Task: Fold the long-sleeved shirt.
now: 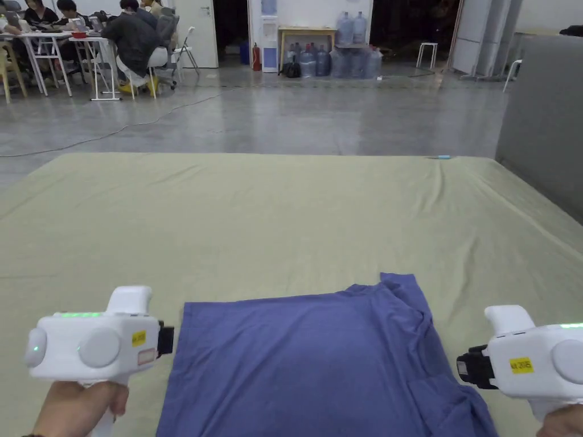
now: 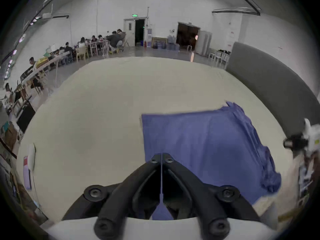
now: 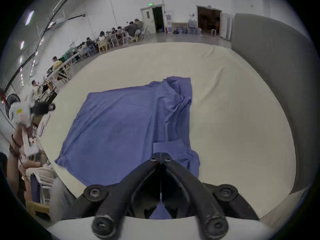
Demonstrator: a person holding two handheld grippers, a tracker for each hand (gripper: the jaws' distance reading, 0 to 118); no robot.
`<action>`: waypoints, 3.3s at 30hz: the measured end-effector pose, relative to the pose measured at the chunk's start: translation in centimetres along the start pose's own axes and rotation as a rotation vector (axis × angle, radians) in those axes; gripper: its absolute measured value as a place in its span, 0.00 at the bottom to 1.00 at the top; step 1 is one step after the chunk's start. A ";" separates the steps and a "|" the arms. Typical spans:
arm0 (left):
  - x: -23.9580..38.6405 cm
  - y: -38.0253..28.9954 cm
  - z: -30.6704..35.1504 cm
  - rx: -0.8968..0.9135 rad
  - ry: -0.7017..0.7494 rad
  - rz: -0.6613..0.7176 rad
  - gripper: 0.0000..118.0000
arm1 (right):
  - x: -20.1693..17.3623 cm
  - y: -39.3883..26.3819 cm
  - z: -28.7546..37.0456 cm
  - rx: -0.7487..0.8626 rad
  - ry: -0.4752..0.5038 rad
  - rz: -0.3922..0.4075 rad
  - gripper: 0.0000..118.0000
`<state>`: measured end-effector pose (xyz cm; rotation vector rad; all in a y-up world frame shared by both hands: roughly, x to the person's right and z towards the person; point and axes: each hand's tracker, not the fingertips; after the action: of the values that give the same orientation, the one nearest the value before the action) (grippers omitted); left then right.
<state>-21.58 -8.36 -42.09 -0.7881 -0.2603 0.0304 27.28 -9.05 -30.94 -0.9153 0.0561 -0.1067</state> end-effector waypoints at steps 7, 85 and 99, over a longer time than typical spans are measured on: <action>-0.8 6.6 -13.5 -0.071 0.167 -0.046 0.96 | -0.1 1.1 -3.1 -0.019 0.003 0.032 0.00; 3.7 44.0 12.6 0.650 0.098 0.026 0.00 | -3.1 51.1 20.9 0.719 -0.341 0.017 0.02; 4.8 34.0 2.8 0.426 0.054 -0.006 0.00 | 3.6 38.9 8.0 0.547 -0.269 -0.080 0.02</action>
<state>-15.22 18.19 -63.06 -0.3643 -0.1956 0.0568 34.29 20.40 -56.98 -0.3790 -0.2499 -0.0670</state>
